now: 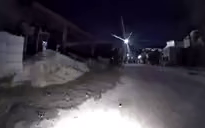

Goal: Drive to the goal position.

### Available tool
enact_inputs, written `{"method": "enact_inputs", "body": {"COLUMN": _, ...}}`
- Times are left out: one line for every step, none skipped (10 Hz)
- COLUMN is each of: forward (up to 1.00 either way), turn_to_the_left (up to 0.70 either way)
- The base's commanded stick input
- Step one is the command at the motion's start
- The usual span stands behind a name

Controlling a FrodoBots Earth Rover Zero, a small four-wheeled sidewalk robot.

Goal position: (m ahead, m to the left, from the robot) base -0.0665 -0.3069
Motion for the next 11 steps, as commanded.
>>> {"method": "enact_inputs", "body": {"forward": -0.53, "turn_to_the_left": 0.09}}
{"method": "enact_inputs", "body": {"forward": -0.97, "turn_to_the_left": 0.05}}
{"method": "enact_inputs", "body": {"forward": -0.97, "turn_to_the_left": 0.05}}
{"method": "enact_inputs", "body": {"forward": -0.97, "turn_to_the_left": 0.05}}
{"method": "enact_inputs", "body": {"forward": -0.97, "turn_to_the_left": 0.05}}
{"method": "enact_inputs", "body": {"forward": -0.97, "turn_to_the_left": 0.05}}
{"method": "enact_inputs", "body": {"forward": -0.97, "turn_to_the_left": 0.05}}
{"method": "enact_inputs", "body": {"forward": -0.97, "turn_to_the_left": 0.05}}
{"method": "enact_inputs", "body": {"forward": -0.97, "turn_to_the_left": 0.05}}
{"method": "enact_inputs", "body": {"forward": -0.97, "turn_to_the_left": 0.05}}
{"method": "enact_inputs", "body": {"forward": -0.97, "turn_to_the_left": 0.05}}
